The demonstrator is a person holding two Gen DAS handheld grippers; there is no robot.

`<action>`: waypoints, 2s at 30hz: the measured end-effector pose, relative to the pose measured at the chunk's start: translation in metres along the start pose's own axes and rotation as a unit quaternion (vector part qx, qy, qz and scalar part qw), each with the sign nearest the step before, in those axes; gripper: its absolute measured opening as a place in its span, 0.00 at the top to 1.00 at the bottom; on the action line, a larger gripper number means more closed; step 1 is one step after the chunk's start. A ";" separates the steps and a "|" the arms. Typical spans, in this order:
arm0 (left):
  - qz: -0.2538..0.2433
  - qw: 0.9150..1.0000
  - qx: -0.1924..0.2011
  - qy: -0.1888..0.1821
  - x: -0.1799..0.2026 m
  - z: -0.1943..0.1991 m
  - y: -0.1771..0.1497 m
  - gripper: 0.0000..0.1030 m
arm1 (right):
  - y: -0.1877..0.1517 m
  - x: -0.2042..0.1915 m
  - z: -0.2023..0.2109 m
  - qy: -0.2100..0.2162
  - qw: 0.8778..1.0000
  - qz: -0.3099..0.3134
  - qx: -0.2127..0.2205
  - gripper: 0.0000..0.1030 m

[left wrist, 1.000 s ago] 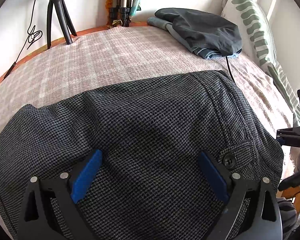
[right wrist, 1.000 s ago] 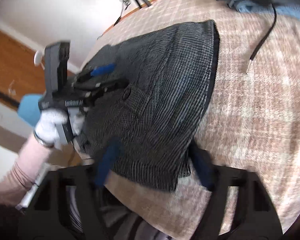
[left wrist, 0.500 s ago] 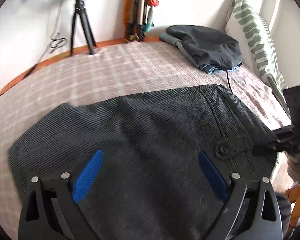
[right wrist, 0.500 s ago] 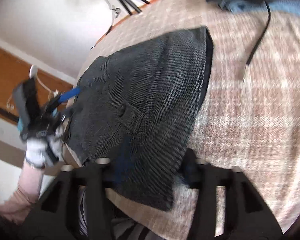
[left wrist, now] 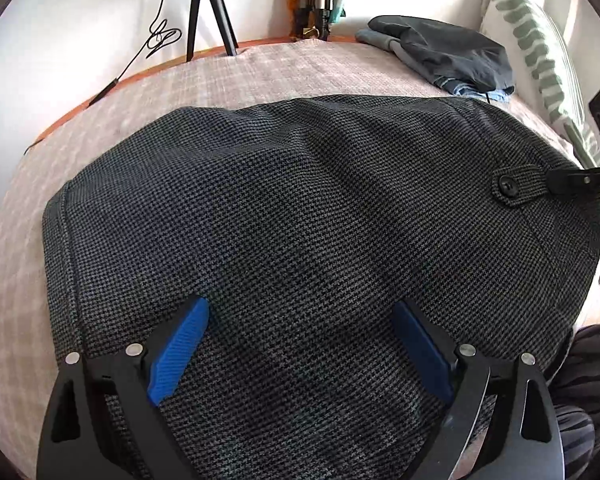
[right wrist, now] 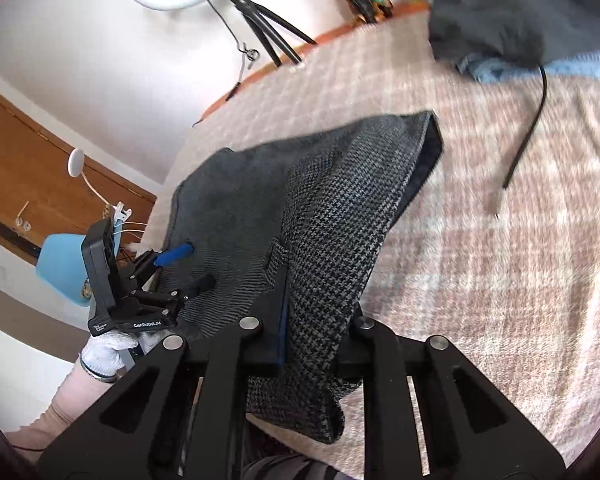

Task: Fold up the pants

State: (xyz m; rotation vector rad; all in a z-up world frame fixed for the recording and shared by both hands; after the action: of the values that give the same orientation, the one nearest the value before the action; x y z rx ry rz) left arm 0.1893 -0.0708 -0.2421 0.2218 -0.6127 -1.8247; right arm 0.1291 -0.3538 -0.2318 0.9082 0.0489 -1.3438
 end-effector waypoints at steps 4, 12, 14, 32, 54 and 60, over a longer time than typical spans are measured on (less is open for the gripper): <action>0.035 0.999 0.024 -0.019 -0.007 0.015 0.007 0.09 | 0.004 -0.007 0.001 -0.009 1.000 0.020 -0.002 0.85; 0.063 0.996 0.048 0.030 -0.031 0.020 0.022 0.11 | 0.000 0.004 -0.006 -0.015 1.000 -0.010 -0.014 0.85; 0.050 0.997 0.030 0.055 -0.031 0.007 0.018 0.12 | 0.002 -0.002 -0.005 -0.018 1.000 -0.005 -0.010 0.85; 0.143 0.985 0.097 -0.012 -0.099 0.092 -0.026 0.12 | 0.067 -0.170 -0.042 -0.040 0.982 0.185 -0.024 0.85; 0.236 0.962 0.140 0.016 -0.183 0.157 -0.104 0.12 | 0.027 -0.266 -0.221 -0.007 0.939 0.300 -0.169 0.54; 0.234 0.961 0.145 0.013 -0.181 0.163 -0.103 0.12 | 0.040 -0.258 -0.188 0.075 0.954 0.257 -0.135 0.38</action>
State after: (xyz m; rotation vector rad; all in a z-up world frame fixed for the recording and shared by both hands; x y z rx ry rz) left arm 0.0937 0.1690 -0.1842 0.2713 -0.8369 -1.2727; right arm 0.1776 -0.0367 -0.2030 0.7233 0.1023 -0.7605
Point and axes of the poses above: each gripper's, at about its wrist camera, not at the fingertips, and z roughly against the way its jaws point, x to its right, y to its top, the point moved 3 cm from there along -z, roughly the way its jaws point, and after that the axes turned 10 degrees about z, right-handed, at the moved point
